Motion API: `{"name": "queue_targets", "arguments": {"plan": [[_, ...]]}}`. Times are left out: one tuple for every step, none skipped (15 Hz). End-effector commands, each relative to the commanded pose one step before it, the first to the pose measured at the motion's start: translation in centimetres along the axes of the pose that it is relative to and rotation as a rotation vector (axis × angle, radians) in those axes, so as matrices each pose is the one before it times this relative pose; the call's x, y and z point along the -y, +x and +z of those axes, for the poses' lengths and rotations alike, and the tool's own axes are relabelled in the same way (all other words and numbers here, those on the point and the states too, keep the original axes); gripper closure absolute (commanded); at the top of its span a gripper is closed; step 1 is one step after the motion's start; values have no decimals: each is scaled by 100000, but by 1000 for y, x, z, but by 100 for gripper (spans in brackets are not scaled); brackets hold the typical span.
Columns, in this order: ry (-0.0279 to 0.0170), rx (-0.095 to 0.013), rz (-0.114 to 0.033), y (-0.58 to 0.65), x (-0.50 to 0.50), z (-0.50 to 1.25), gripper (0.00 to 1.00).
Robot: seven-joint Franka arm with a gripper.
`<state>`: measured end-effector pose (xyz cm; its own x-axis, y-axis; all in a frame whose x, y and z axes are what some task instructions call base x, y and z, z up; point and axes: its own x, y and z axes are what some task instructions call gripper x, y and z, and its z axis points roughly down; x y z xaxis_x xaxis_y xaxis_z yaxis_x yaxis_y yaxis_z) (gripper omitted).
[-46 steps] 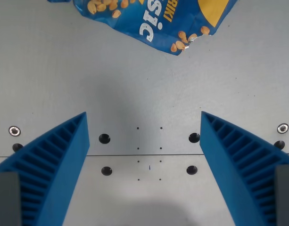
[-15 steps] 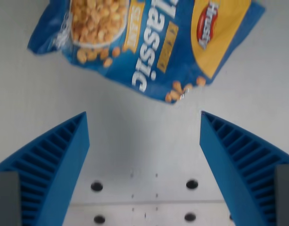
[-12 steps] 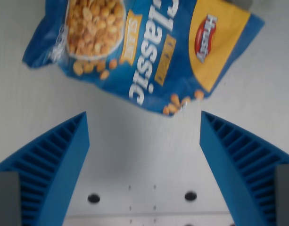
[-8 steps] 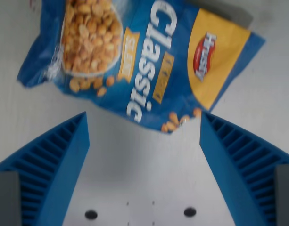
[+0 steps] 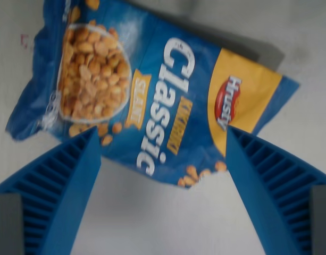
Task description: Move above the blue bag
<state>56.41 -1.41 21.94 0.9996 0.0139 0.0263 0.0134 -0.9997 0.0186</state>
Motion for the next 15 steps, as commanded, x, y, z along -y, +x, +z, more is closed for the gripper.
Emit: {"name": "queue_targets", "arguments": {"plan": [[4759,854,-2145,1263,-520,512,0],[86,8,31,214,-56,213,0],[-1,44,191,196,-48,197,0],[79,-90,112,178,-39,178,0],[-14,-133,145,160,-33,162,0],[59,-139,91,143,-32,145,0],[42,-138,60,125,-31,133,0],[42,-83,22,107,-31,119,0],[45,-85,14,86,-30,104,0],[35,-103,17,70,-28,84,0],[19,30,-58,60,-25,67,0],[16,183,-42,52,-22,49,0],[15,242,1,44,-19,33,0],[22,206,6,37,-15,19,0],[19,135,-67,31,-10,11,0]]}}
